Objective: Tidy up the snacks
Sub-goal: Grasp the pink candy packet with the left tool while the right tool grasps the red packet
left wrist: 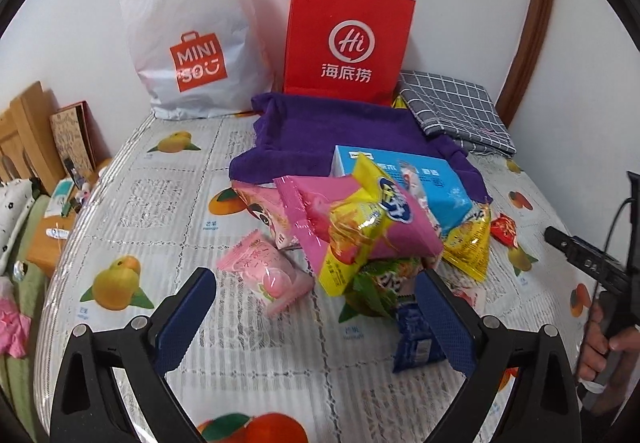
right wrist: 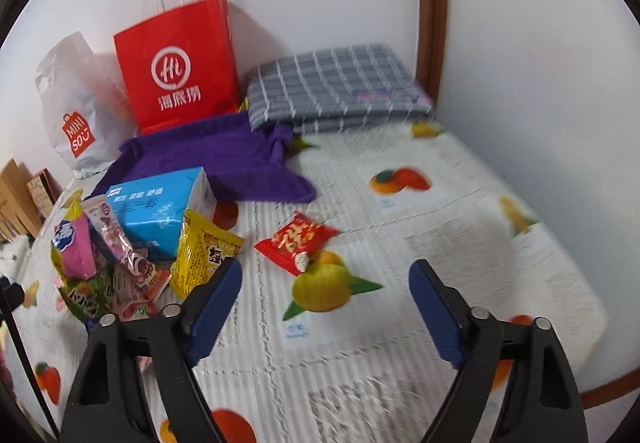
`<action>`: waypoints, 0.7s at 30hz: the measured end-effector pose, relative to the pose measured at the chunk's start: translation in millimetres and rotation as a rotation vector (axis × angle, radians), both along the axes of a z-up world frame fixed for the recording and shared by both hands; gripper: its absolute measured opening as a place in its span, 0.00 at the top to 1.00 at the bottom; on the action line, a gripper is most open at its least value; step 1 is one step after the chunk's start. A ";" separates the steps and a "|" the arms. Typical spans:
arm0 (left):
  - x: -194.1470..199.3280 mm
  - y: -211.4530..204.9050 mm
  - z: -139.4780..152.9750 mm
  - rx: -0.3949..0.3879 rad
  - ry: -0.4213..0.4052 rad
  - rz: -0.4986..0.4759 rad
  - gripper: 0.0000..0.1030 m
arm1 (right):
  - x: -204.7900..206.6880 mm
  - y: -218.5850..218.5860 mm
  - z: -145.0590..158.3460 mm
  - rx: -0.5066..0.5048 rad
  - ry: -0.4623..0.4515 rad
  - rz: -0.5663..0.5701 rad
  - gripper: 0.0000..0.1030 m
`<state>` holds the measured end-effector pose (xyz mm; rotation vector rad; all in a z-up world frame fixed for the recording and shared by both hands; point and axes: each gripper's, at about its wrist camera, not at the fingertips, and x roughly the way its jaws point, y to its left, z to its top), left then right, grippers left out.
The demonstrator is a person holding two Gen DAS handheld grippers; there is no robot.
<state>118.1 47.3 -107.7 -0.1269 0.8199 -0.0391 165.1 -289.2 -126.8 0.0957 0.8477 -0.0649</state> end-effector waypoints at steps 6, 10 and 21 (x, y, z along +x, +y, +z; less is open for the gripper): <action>8.4 0.7 -4.2 0.016 -0.004 -0.001 0.03 | 40.2 9.7 -25.8 0.013 0.059 -0.004 0.19; 14.2 5.3 -6.8 0.032 -0.007 0.004 0.03 | 62.4 13.0 -39.9 0.027 0.093 -0.017 0.22; 21.0 28.1 -14.8 -0.030 0.028 0.043 0.03 | 85.1 9.2 -66.7 0.019 0.148 0.022 0.56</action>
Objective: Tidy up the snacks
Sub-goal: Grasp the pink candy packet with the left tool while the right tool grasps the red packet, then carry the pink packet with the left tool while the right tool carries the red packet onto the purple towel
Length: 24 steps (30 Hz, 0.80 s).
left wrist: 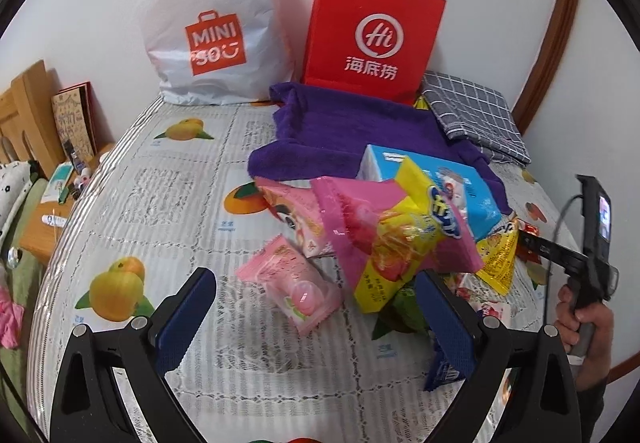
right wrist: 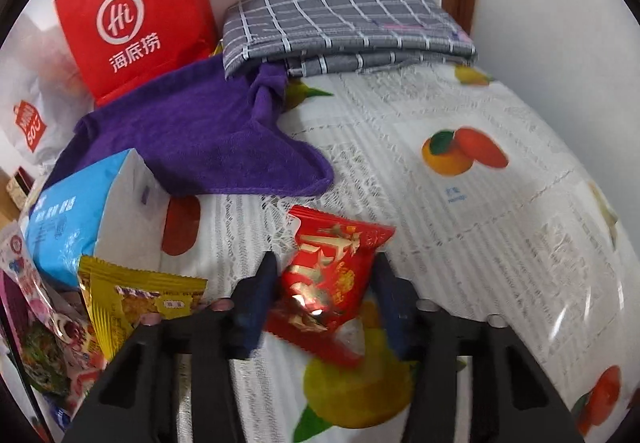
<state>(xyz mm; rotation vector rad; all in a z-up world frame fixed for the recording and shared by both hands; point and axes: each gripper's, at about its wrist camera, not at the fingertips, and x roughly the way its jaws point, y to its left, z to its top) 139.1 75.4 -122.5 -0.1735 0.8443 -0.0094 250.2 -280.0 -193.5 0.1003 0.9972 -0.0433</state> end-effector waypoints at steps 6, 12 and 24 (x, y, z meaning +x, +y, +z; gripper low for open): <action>-1.0 5.8 -4.9 -0.007 0.009 0.002 0.03 | -20.8 2.0 3.5 0.021 -0.037 0.082 0.56; 3.3 4.0 -18.7 0.011 0.050 -0.015 0.03 | -21.8 7.6 -2.2 -0.015 -0.022 0.106 0.57; 27.5 21.2 -45.4 -0.023 0.115 0.074 0.09 | -21.2 10.5 -5.0 -0.039 -0.016 0.114 0.55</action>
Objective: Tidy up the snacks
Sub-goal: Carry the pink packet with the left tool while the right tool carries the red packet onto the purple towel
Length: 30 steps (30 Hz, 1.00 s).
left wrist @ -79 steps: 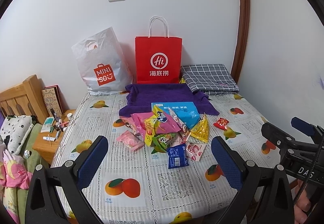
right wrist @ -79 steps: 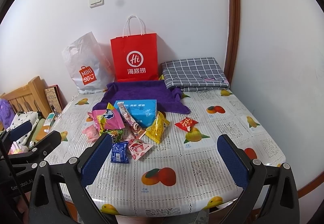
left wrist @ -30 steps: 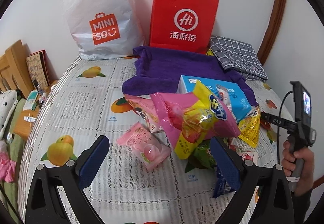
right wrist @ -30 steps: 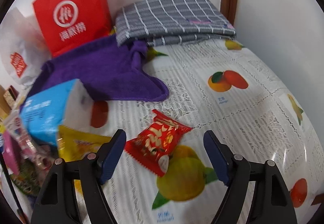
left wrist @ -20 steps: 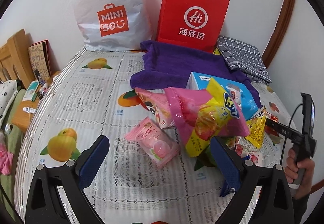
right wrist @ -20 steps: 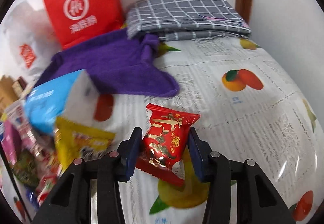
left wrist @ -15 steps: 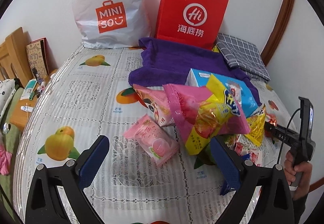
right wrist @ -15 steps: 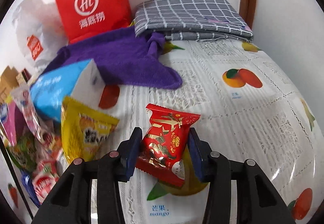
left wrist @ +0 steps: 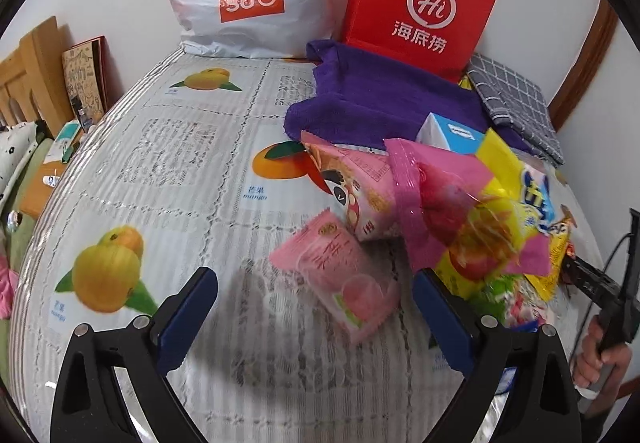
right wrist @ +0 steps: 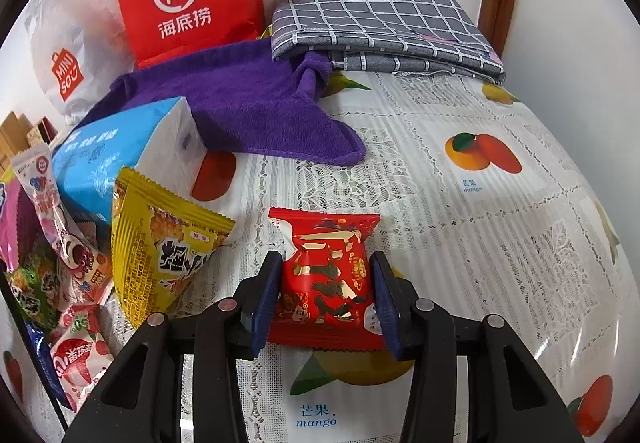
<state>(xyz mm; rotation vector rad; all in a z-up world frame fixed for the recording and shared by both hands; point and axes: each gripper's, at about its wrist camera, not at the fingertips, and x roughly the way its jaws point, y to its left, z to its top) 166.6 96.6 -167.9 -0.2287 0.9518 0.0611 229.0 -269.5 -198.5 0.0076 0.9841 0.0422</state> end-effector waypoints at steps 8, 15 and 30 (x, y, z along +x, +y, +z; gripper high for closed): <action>12.6 -21.4 -13.1 0.120 0.004 -0.041 0.59 | 0.1 -3.9 0.7 0.018 0.001 -0.001 0.55; -5.4 -11.1 -11.8 0.100 0.008 -0.083 0.56 | 0.3 -3.5 0.8 0.020 0.001 -0.001 0.55; -8.6 -3.4 -16.0 0.136 -0.011 -0.030 0.62 | -2.9 -8.7 1.9 0.050 -0.003 -0.002 0.59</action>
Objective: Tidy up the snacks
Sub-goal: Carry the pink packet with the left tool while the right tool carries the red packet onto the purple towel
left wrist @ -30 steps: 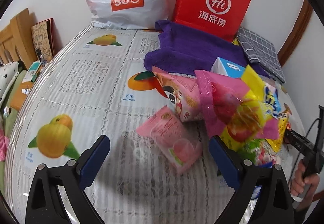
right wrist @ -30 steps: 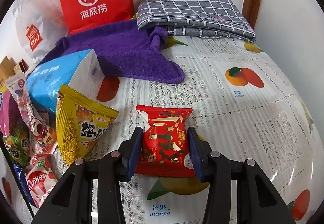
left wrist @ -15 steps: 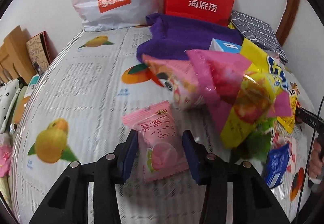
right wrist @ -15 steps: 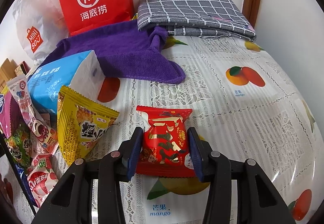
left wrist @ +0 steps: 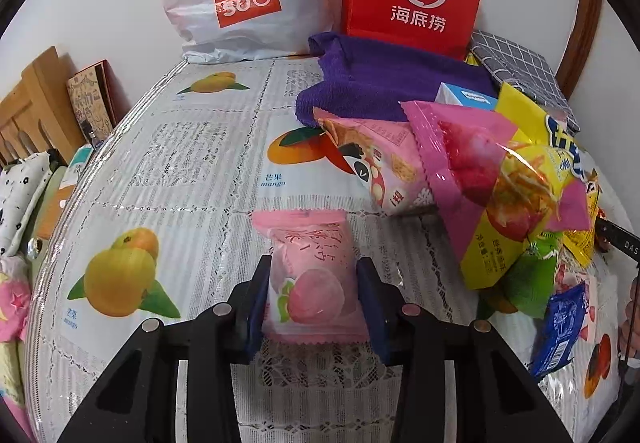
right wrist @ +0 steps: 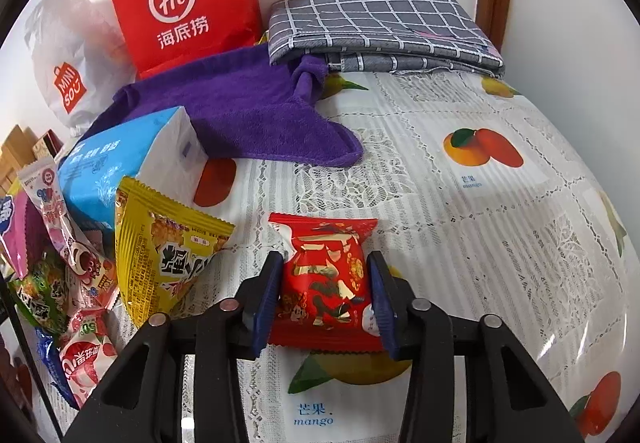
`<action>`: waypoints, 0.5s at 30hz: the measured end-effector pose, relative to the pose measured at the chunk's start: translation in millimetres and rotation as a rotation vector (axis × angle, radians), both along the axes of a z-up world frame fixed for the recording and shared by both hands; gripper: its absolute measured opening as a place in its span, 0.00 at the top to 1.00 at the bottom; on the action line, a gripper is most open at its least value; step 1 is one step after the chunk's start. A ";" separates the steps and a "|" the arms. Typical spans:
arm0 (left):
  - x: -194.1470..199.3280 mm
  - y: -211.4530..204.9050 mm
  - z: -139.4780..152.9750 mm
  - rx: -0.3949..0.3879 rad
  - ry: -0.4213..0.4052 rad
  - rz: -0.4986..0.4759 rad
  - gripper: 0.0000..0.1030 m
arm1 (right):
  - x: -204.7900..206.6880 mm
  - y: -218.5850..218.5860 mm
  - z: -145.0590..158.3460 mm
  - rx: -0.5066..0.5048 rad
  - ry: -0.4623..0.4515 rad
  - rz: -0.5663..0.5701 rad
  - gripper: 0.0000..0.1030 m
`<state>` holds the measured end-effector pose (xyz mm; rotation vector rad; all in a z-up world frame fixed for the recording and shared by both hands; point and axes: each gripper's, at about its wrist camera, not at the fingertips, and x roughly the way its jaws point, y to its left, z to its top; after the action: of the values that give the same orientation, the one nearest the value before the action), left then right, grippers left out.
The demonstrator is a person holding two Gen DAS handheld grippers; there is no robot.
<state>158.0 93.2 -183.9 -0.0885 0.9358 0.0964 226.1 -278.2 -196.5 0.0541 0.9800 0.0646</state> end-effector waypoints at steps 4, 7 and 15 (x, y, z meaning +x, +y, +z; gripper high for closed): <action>-0.6 -1.1 -0.2 0.005 0.001 -0.001 0.61 | -12.7 5.2 2.3 -0.010 0.000 0.024 0.60; -1.3 2.7 -0.1 -0.024 -0.005 0.007 0.61 | -25.5 5.9 7.1 0.026 0.004 0.046 0.60; -1.5 3.1 0.4 -0.034 0.001 0.007 0.63 | -49.0 7.7 35.4 0.017 -0.021 0.065 0.60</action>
<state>156.5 96.4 -183.5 -0.1231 0.9384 0.0874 177.1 -270.5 -161.2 0.0371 0.9604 0.1335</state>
